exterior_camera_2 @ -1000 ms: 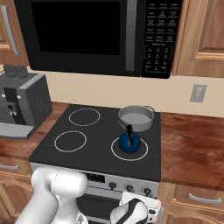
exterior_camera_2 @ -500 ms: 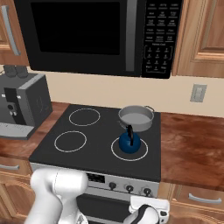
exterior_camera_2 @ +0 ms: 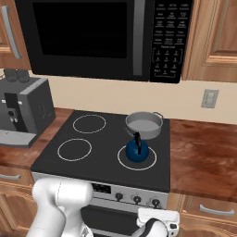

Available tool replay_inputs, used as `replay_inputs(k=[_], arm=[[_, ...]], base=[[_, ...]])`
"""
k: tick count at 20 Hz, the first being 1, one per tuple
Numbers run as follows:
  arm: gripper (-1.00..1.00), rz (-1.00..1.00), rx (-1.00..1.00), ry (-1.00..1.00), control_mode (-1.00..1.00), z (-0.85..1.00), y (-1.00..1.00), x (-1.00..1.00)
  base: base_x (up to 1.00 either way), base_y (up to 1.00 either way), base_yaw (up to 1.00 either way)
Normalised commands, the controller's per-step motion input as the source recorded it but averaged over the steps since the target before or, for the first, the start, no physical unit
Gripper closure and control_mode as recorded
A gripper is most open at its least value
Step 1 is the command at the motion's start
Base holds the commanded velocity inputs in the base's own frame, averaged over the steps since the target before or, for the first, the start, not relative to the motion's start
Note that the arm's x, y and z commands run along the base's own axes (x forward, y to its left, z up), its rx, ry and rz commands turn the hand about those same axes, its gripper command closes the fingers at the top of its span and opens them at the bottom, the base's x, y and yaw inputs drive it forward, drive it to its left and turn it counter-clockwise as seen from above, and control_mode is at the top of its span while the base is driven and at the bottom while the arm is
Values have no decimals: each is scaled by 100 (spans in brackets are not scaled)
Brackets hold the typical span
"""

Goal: Pick the kettle from the counter and place it on a stove burner. Then turn the burner on.

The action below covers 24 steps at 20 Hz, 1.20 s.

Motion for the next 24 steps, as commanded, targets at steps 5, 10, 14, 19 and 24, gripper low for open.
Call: replay_inputs(k=[5, 10, 14, 19, 24], arm=[[-100, -7, 0, 0, -100, 0, 0, 0], [100, -6, 0, 0, -100, 0, 0, 10], [100, -1, 0, 0, -100, 0, 0, 5], [100, 0, 0, 0, -100, 0, 0, 0], [100, 0, 0, 0, -100, 0, 0, 0]], base=[[0, 0, 0], [0, 0, 0], [0, 0, 0], [0, 0, 0], [0, 0, 0]])
